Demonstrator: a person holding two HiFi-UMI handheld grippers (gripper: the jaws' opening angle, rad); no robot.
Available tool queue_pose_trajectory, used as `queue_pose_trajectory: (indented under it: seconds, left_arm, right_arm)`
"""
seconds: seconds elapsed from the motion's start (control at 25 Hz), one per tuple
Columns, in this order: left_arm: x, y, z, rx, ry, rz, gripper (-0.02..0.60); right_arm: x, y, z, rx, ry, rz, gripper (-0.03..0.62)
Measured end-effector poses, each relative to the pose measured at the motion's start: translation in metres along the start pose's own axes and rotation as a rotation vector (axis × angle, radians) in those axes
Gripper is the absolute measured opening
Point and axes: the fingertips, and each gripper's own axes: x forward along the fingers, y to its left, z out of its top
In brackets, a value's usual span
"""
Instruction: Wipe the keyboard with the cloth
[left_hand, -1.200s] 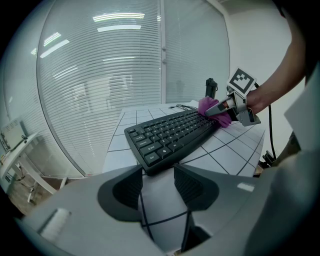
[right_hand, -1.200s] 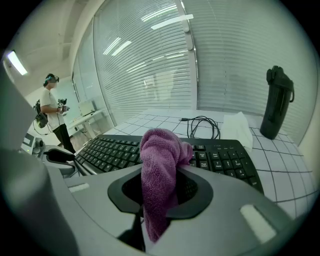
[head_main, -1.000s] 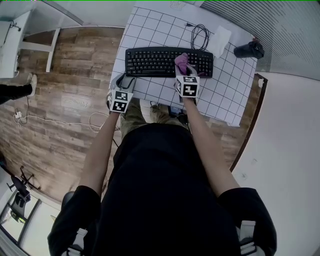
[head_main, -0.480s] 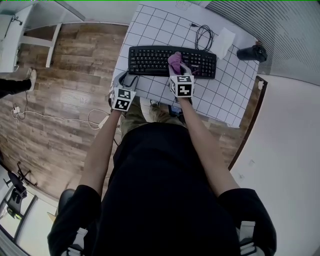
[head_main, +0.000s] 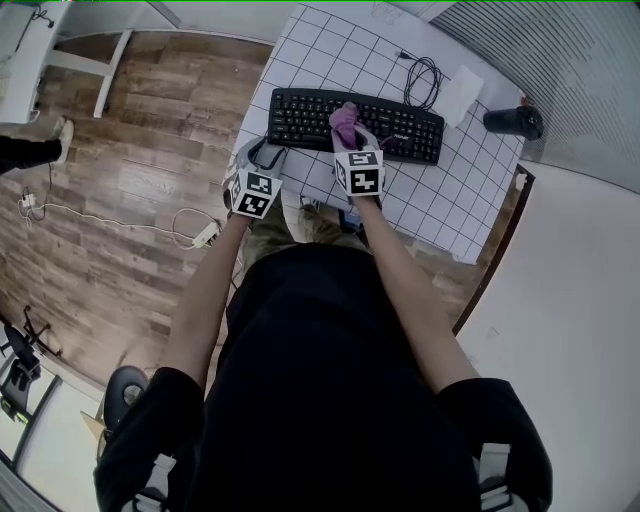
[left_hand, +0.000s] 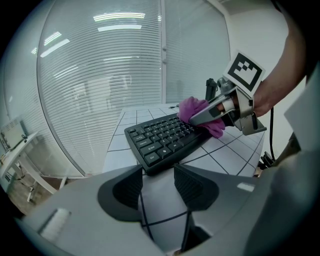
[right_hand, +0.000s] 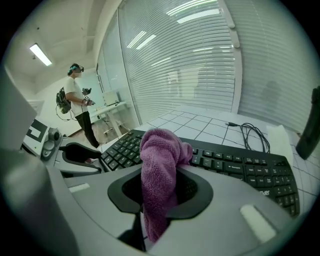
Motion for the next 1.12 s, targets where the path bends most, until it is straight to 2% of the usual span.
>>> queue_pose_trajectory:
  seconds: [0.52, 0.68, 1.0, 1.12]
  left_arm:
    - [0.000, 0.000, 0.001, -0.001, -0.002, -0.005, 0.172]
    - [0.000, 0.000, 0.001, 0.001, -0.004, -0.007, 0.172]
    - [-0.001, 0.001, 0.002, -0.002, 0.000, -0.010, 0.172]
    - [0.000, 0.000, 0.002, -0.009, 0.002, -0.015, 0.173]
  right_arm:
    - [0.028, 0.071, 0.017, -0.089, 0.024, 0.154, 0.107]
    - [0.034, 0.094, 0.020, -0.134, 0.036, 0.226, 0.107]
    - [0.041, 0.122, 0.026, -0.135, 0.058, 0.314, 0.107]
    - [0.040, 0.133, 0.029, -0.102, 0.062, 0.373, 0.107]
